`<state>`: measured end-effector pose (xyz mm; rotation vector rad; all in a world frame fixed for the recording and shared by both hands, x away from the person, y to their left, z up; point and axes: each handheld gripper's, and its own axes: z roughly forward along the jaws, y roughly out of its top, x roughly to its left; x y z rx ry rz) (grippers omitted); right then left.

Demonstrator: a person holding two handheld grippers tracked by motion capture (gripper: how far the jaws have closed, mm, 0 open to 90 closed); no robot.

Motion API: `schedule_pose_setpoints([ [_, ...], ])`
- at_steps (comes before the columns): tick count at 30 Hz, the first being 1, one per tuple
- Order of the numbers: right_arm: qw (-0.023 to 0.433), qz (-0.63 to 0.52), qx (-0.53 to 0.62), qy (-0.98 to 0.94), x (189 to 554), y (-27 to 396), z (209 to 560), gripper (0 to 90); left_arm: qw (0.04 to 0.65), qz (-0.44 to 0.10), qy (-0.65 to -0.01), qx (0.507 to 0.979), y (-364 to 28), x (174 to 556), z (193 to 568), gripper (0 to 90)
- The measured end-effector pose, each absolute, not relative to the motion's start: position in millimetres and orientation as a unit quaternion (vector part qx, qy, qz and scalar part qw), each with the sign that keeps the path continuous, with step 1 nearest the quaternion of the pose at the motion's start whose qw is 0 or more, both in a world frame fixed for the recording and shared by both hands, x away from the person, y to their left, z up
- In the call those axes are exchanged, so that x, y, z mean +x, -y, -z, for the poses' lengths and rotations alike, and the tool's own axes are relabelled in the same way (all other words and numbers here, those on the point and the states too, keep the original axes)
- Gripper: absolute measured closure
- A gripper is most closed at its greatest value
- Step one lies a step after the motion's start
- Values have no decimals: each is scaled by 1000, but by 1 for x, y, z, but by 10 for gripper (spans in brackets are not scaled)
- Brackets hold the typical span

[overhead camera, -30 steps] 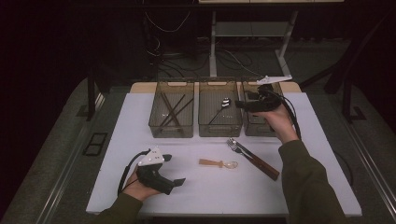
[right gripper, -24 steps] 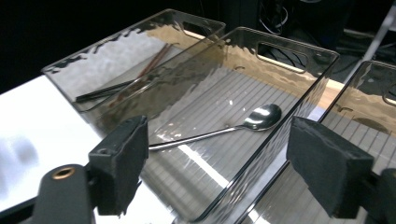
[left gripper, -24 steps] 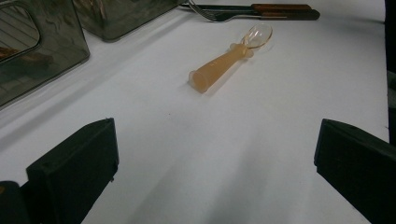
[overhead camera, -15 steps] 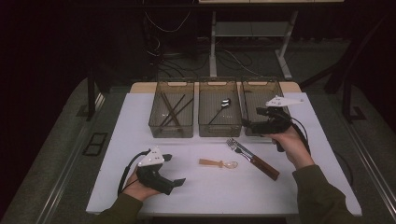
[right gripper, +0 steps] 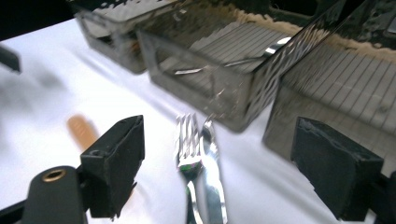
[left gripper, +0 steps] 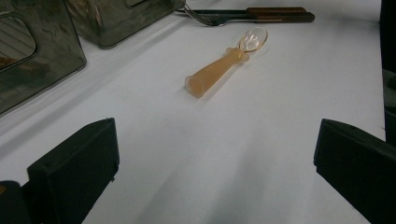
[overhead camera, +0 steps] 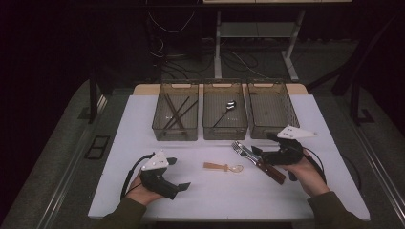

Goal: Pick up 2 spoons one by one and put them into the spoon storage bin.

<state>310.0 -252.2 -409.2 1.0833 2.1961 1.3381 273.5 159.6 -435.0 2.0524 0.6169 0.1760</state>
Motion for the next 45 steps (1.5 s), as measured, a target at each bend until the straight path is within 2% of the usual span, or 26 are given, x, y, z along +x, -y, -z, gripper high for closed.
schedule_pose_setpoints([
  [17,150,-469,368,-788,262,275,440,178,475,-75,-242,843,-142,281,430,2],
  [24,146,-464,364,-795,258,278,445,178,467,-76,-230,850,-124,292,426,83],
  [32,145,-465,370,-791,253,283,444,178,454,-55,-195,868,-95,319,424,259],
  [39,145,-471,372,-787,253,285,442,178,436,-33,-166,884,-73,339,429,368],
  [45,145,-473,370,-786,253,284,441,178,408,-23,-149,901,-65,340,442,465],
])
